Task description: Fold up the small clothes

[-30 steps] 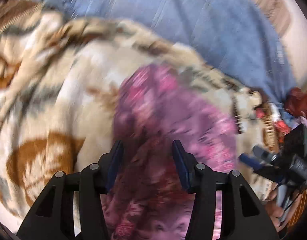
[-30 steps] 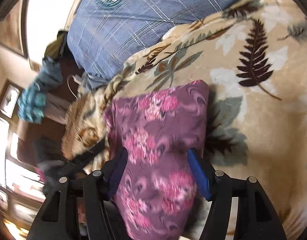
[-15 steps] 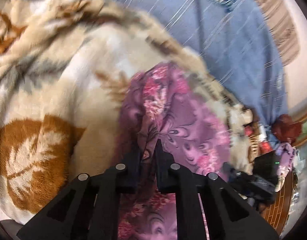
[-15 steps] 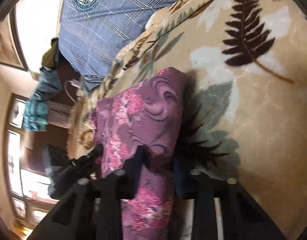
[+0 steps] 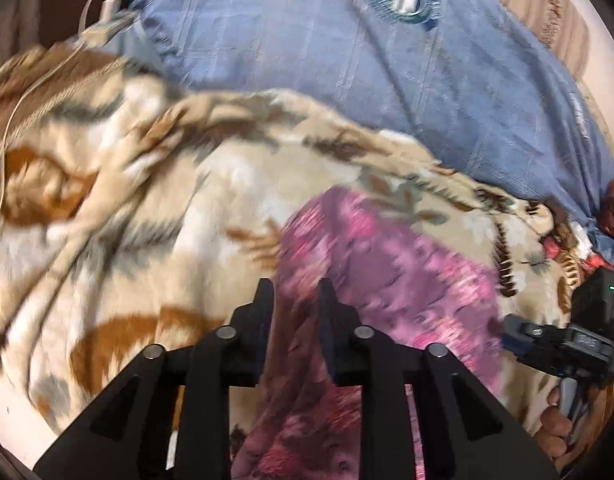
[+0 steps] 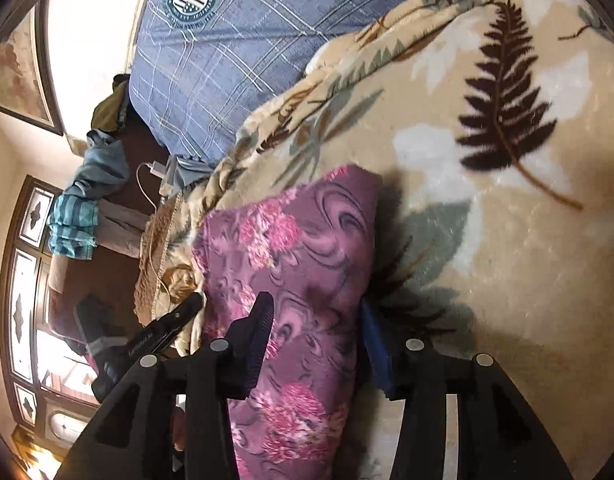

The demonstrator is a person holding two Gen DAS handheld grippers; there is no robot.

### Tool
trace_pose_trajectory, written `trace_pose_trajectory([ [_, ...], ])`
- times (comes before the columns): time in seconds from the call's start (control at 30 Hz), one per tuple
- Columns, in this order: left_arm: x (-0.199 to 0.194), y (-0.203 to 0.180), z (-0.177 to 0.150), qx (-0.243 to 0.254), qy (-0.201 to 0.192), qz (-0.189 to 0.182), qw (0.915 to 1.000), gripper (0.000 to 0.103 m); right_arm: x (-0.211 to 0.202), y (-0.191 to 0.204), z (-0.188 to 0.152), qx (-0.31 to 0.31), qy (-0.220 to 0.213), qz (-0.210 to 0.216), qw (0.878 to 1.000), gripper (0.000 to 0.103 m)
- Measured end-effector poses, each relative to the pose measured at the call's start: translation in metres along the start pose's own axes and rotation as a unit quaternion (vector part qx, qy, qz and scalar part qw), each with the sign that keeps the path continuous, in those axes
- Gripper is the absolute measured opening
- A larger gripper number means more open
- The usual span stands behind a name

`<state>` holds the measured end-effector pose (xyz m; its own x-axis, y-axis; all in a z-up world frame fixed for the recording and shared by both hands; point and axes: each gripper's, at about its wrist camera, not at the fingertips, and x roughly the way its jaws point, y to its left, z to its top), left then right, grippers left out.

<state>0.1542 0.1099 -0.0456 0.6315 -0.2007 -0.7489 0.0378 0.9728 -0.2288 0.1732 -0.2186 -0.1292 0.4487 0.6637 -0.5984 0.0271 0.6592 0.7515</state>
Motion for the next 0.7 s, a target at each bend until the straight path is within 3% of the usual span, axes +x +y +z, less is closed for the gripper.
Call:
trace_pose_trajectory([
  [0.03,0.003,-0.002,0.006,0.003,0.009,-0.007,0.9999,0.043,0.001,0.002,0.005,0.001,0.006,-0.004,1.0,0.048],
  [0.1,0.021,-0.013,0.032,0.03,0.047,-0.016,0.9983,0.045,0.006,0.005,0.017,0.005,0.017,-0.011,1.0,0.051],
  [0.2,0.046,-0.015,0.058,0.031,0.042,-0.048,0.9975,0.045,0.016,0.007,0.038,-0.002,0.025,-0.032,0.999,0.051],
  [0.27,0.071,-0.003,0.061,0.011,0.056,-0.079,0.9953,0.036,0.019,0.005,0.048,-0.004,0.023,-0.04,0.999,0.052],
  [0.3,0.077,0.003,0.057,-0.002,0.057,-0.087,0.9945,0.024,0.019,0.002,0.052,-0.003,0.02,-0.031,0.999,0.052],
  [0.33,0.086,0.01,0.055,-0.013,0.068,-0.07,0.9952,0.018,0.02,0.0,0.053,-0.004,0.018,-0.022,1.0,0.051],
  [0.4,0.09,0.01,0.056,-0.015,0.072,-0.08,0.9941,0.011,0.02,-0.008,0.05,-0.014,0.007,0.006,1.0,0.051],
  [0.47,0.096,0.011,0.056,-0.017,0.088,-0.074,0.9932,0.009,0.029,-0.016,0.049,-0.015,0.011,0.005,1.0,0.051],
  [0.53,0.096,0.009,0.057,-0.015,0.094,-0.07,0.993,0.006,0.036,-0.022,0.052,-0.005,0.02,0.015,1.0,0.043],
  [0.67,0.092,0.002,0.055,0.01,0.086,-0.054,0.9948,0.005,0.035,-0.025,0.055,-0.002,0.029,0.038,0.999,0.018],
  [0.7,0.094,0.002,0.054,0.014,0.087,-0.05,0.9948,0.005,0.033,-0.024,0.056,0.0,0.027,0.039,0.999,0.016],
])
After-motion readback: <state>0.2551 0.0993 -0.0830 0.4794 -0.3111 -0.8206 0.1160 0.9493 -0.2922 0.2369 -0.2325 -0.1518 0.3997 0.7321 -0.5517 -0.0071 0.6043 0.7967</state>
